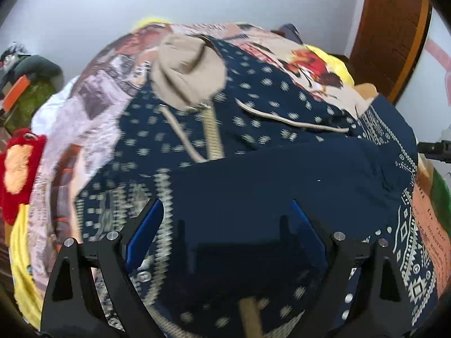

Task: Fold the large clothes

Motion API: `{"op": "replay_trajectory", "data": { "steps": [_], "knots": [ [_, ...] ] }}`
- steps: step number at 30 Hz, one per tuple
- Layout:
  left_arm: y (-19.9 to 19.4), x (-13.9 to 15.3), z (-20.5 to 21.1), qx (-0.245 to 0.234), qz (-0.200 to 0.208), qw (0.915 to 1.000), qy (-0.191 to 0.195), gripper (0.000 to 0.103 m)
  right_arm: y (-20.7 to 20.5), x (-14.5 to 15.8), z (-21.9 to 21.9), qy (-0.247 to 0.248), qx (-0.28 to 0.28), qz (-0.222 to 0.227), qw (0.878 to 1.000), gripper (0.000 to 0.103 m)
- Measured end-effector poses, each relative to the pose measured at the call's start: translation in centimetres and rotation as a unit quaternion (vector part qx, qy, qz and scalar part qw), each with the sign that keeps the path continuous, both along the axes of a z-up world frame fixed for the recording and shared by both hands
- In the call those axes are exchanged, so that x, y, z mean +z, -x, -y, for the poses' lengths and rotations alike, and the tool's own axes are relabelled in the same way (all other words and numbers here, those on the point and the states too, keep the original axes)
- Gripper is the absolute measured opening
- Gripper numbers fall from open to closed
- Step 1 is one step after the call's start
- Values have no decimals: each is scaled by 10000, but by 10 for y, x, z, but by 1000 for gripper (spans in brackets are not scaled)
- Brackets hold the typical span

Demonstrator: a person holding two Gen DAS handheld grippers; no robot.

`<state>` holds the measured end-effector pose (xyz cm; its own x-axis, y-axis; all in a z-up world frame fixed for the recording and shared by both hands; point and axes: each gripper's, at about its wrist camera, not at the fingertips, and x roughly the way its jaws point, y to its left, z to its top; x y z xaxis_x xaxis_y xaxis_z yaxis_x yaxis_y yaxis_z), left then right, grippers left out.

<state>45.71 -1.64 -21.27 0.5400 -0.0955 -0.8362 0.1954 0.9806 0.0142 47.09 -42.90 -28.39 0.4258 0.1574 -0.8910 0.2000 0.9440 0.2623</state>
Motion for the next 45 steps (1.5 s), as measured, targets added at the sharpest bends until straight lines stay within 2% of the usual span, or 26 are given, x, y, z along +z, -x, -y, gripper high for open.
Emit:
{"op": "replay_trajectory", "data": {
  "steps": [5, 8, 13, 15, 16, 18, 20, 24, 29, 33, 36, 40, 45],
  "knots": [
    [-11, -20, 14, -65, -253, 9996, 129, 91, -19, -21, 9, -421, -318, -64, 9986, 83],
    [-14, -24, 16, -48, -290, 9993, 212, 91, -28, -28, 12, -441, -499, -3, 9978, 78],
    [-13, -22, 17, -31, -243, 9994, 229, 91, -41, -29, 6, -82, -551, 126, 9984, 58],
    [-12, -20, 17, -25, -211, 9995, 218, 91, -42, -27, 5, 69, -649, 179, 9977, 42],
    [-11, -18, 17, -29, -187, 9996, 215, 91, -41, -24, 3, 111, -664, 204, 9975, 37],
    [-9, -14, 17, -41, -137, 9997, 198, 91, -41, -18, -1, 184, -580, 257, 9978, 19],
    [-6, -9, 17, -51, -83, 9998, 161, 91, -39, -9, -6, 231, -419, 349, 9982, 13],
    [3, 5, 15, -95, 72, 9999, 109, 91, -30, 16, -17, 236, -263, 661, 9972, 9],
    [18, 31, 11, -118, 356, 9992, 109, 91, -16, 65, -44, 107, 83, 1151, 9933, 7],
    [32, 52, 4, -107, 586, 9982, 94, 91, -4, 110, -90, -4, 694, 1683, 9833, 6],
    [42, 64, -3, -74, 705, 9974, 124, 91, 3, 130, -133, -86, 1199, 1846, 9754, 6],
    [54, 73, -14, -40, 761, 9970, 130, 91, 12, 133, -181, 197, 1538, 1844, 9705, 6],
    [60, 73, -13, -131, 651, 9977, 108, 91, 27, 118, -194, 616, 1612, 1651, 9711, 7]
  ]
}}
